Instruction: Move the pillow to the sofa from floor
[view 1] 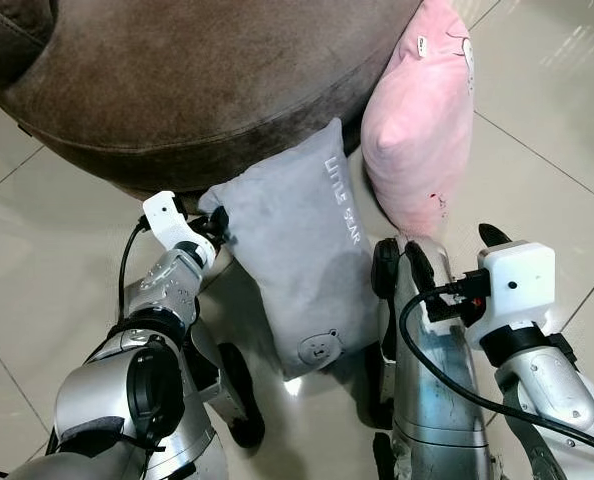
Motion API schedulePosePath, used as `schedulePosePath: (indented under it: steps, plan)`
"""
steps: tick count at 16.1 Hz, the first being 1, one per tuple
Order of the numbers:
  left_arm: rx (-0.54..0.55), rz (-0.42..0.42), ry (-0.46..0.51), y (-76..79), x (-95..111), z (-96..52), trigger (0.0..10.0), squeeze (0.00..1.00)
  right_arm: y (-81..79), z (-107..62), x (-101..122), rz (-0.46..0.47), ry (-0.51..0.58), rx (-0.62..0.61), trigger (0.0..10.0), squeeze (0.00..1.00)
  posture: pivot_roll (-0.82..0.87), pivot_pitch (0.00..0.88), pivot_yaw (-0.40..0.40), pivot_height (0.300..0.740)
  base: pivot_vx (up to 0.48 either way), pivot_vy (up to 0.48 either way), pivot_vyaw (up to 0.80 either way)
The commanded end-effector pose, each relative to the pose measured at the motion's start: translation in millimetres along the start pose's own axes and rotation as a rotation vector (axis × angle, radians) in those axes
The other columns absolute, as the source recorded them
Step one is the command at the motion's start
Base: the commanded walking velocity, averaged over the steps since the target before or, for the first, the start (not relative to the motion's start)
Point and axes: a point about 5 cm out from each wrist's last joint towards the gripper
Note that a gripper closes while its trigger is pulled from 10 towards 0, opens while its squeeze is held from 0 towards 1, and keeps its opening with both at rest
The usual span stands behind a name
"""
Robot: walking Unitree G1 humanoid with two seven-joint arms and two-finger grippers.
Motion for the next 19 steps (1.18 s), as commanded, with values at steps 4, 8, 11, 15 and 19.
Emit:
schedulePosePath:
  steps: [4, 8, 11, 15, 19]
  plan:
    - [0.011, -0.033, -0.200, -14.9, -50.6, -13.8, 0.0, 0.00, -2.2, -5.1, 1.4, 0.003, -0.002, -0.001, 10.0, 0.00, -0.32, 0.471, 0.089, 0.372, 0.000, 0.000, 0.00]
    - [-0.020, -0.044, -0.213, -12.0, -54.1, -14.0, 0.0, 0.00, -0.7, -6.2, 0.2, 0.001, -0.007, -0.006, 10.0, 0.00, -0.32, 0.475, 0.089, 0.372, 0.000, 0.000, 0.00]
    - [-0.032, -0.044, -0.217, -10.8, -53.5, -13.5, 0.0, 0.00, -1.7, -4.7, -0.4, 0.006, -0.005, -0.006, 10.0, 0.00, -0.31, 0.471, 0.090, 0.372, 0.000, 0.000, 0.00]
    - [-0.041, -0.035, -0.224, -11.6, -52.6, -13.9, 0.0, 0.00, -3.4, -4.3, -0.8, 0.014, -0.005, -0.005, 10.0, 0.00, -0.31, 0.469, 0.092, 0.372, 0.000, 0.000, 0.00]
    - [-0.067, -0.051, -0.223, -9.8, -52.6, -13.8, 0.0, 0.00, -4.0, -2.2, -2.8, 0.021, -0.004, -0.005, 10.0, 0.00, -0.30, 0.455, 0.093, 0.372, 0.000, 0.000, 0.00]
Point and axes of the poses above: a point about 5 cm out from each wrist's last joint towards the gripper, its own z axis pointing out of the wrist towards the gripper, its own x axis along the axis of the wrist's last joint, y = z × x, and after that the axes turned 10 degrees about -z, right-handed
